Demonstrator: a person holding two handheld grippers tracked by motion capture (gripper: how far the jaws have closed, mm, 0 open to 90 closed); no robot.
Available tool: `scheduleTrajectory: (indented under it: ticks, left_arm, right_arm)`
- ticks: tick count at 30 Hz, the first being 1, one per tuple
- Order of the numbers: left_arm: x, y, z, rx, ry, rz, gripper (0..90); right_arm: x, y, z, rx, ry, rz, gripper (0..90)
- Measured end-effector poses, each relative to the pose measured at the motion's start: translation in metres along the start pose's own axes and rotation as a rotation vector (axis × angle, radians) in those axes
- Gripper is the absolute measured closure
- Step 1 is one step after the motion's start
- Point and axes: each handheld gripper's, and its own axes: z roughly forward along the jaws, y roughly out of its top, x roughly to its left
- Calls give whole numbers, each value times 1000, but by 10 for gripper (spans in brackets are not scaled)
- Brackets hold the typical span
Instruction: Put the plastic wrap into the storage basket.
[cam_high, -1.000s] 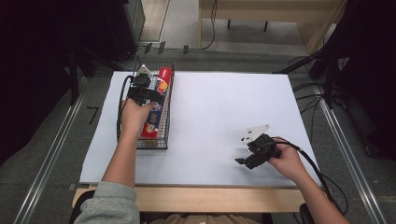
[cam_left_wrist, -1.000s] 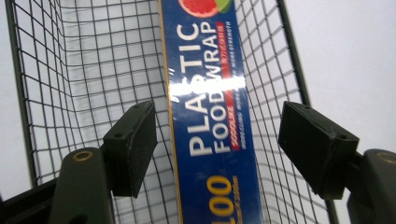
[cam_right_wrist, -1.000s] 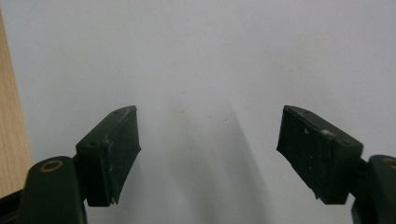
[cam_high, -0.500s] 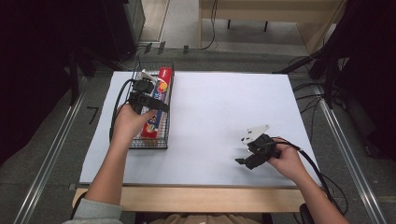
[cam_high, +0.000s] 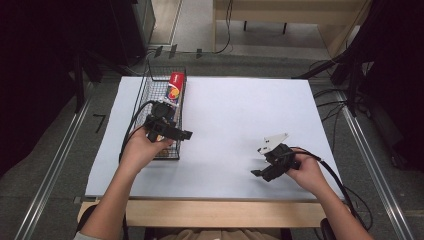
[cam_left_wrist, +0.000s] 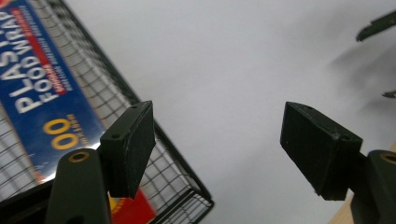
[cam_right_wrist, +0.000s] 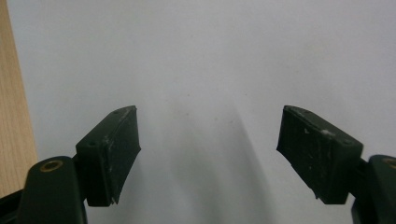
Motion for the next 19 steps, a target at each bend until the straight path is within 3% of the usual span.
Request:
scheduleTrajectory:
  ticks: [6,10,17,19]
  left_arm:
    - [-20,-15,14,-2,-65,99,270]
    - [-32,-19,24,5,-81,155,270]
    - [-49,-26,36,32,-121,232,253]
    - [-52,-27,39,26,-138,234,254]
  right_arm:
    - [1,0,1,6,6,-2,217]
    - [1,0,2,4,12,2,217]
    - [0,-1,4,17,22,-1,217]
    - [1,-1,4,19,25,-3,217]
